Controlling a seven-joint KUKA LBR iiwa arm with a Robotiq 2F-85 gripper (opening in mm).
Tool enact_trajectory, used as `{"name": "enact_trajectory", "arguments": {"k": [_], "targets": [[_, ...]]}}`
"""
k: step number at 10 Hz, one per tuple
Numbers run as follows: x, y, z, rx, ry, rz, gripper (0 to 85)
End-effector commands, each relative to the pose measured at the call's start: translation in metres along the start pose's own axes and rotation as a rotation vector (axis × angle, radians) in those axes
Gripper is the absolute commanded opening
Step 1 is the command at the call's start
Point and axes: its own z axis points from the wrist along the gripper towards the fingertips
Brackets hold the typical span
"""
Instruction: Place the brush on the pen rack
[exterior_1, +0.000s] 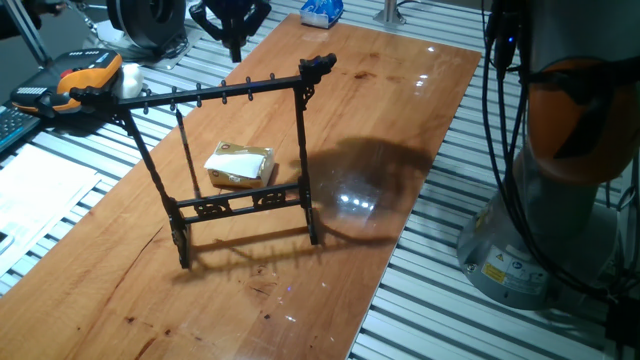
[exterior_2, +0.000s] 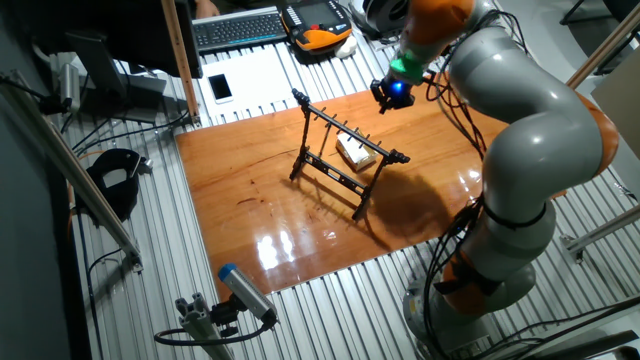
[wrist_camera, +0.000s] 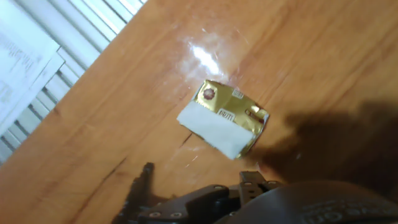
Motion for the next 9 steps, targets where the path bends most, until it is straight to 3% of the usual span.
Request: {"name": "enact_trajectory", "arguments": {"k": [1,3,4,6,9], "targets": [[-0.002,-0.003,-0.001,0.006,0.013,-0.167,0.0],[-0.007,-0.007,-0.004,0.025,0.03,-0.299,0.0],[-0.007,-0.011,0.001,0.032,0.025,-0.319,0.0],[-0.009,-0.02,0.011,0.017,0.014,-0.344,0.0],[-0.009,-0.022,0.012,0.023,0.015,-0.454,0.0]]}}
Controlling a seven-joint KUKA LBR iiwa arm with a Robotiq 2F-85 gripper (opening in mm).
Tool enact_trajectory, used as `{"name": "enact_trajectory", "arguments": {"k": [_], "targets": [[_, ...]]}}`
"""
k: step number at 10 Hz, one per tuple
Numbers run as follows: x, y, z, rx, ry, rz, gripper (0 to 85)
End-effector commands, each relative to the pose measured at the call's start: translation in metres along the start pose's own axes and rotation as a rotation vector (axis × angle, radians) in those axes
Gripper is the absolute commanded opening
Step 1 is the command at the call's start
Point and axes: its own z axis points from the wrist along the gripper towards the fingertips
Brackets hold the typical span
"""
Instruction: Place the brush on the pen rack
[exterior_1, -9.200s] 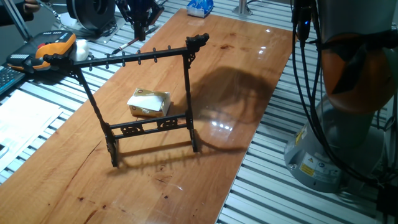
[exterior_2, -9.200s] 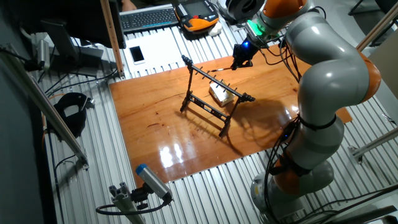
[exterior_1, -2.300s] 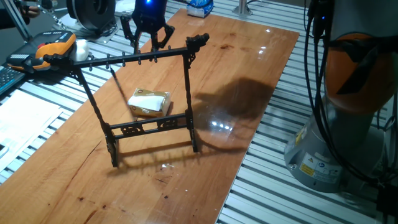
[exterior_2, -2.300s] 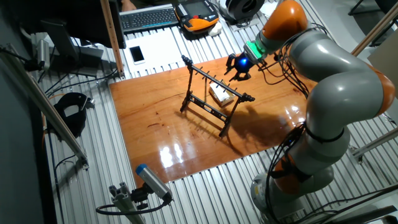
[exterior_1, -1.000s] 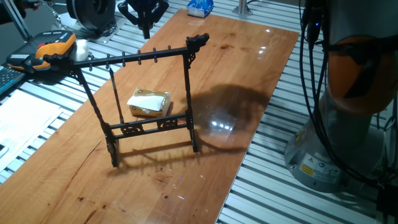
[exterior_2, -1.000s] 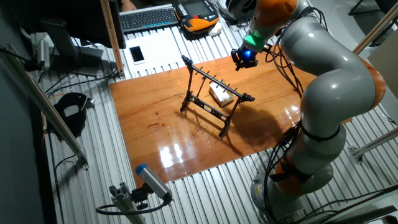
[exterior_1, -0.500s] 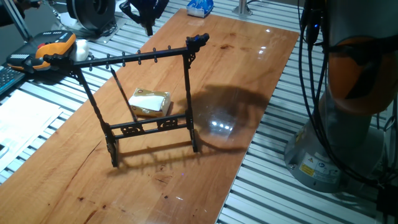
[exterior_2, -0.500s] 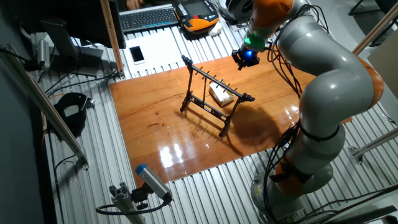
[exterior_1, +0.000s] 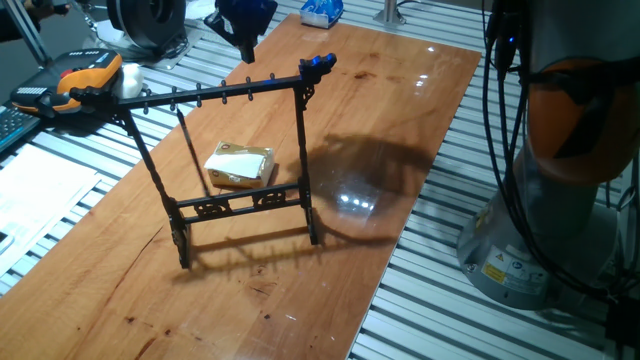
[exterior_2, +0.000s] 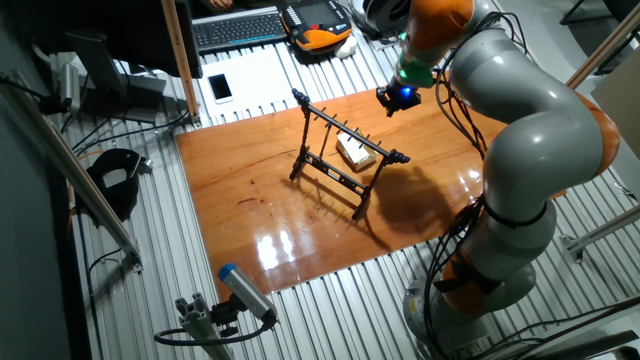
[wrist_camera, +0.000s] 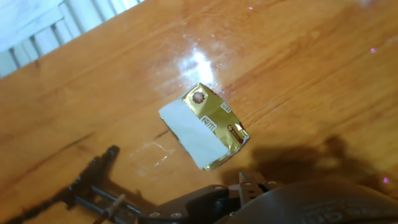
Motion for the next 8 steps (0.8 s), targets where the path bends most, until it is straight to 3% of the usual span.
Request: {"name": "enact_trajectory", "arguments": {"k": [1,3,8], "targets": [[0.0002,0.0004,0.0002,0.005,0.012,-0.2,0.0],[0.0002,0.003,-0.0002,0.018,0.029,-0.298,0.0],[0.0007,0.0044,-0.0018,0.049,0.039,-0.339,0.0]]}}
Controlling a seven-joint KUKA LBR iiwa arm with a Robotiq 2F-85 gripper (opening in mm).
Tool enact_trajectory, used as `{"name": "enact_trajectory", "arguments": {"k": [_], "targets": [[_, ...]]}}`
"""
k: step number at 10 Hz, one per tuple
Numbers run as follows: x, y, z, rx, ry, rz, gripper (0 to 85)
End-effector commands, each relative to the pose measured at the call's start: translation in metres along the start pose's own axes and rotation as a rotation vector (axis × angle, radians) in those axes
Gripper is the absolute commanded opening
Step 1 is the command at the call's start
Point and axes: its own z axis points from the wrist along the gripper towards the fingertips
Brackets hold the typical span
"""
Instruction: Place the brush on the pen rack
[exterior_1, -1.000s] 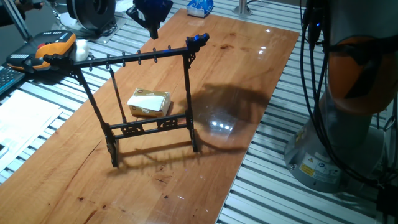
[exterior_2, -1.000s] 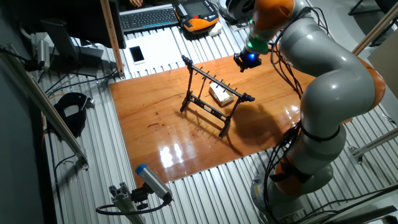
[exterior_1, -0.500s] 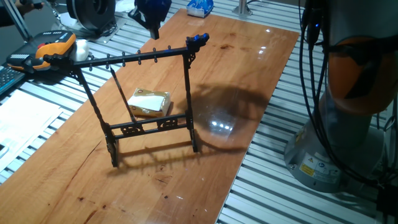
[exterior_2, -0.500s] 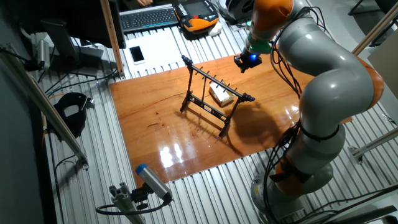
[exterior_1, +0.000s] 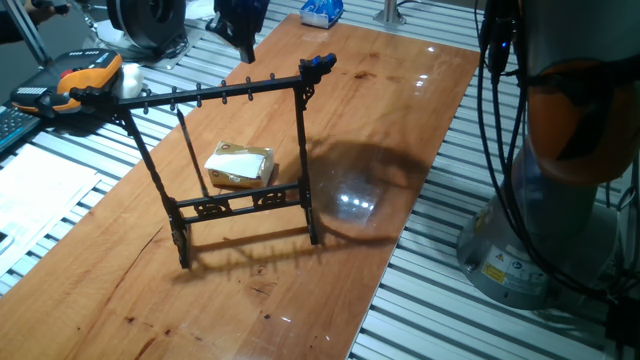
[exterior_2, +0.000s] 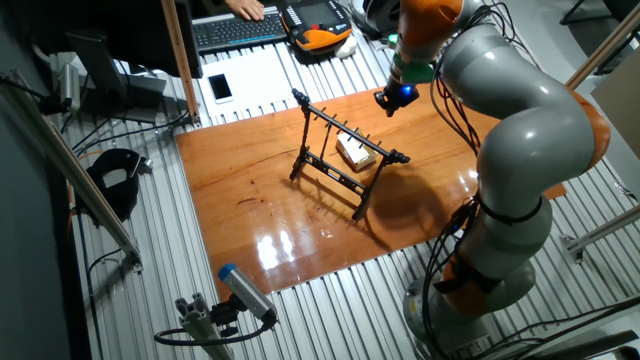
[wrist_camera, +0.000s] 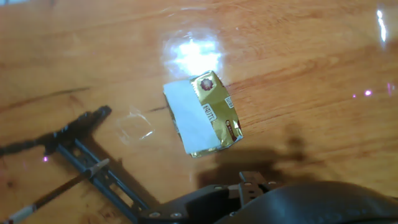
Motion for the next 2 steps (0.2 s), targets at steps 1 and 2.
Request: {"name": "enact_trajectory", "arguments": {"k": [1,2], "targets": [[-0.0002,0.0004,-0.0006,0.009,0.0,-0.065,0.0],[-0.0003,0.0004,-0.0009,0.022,-0.001,-0.068,0.0]]}}
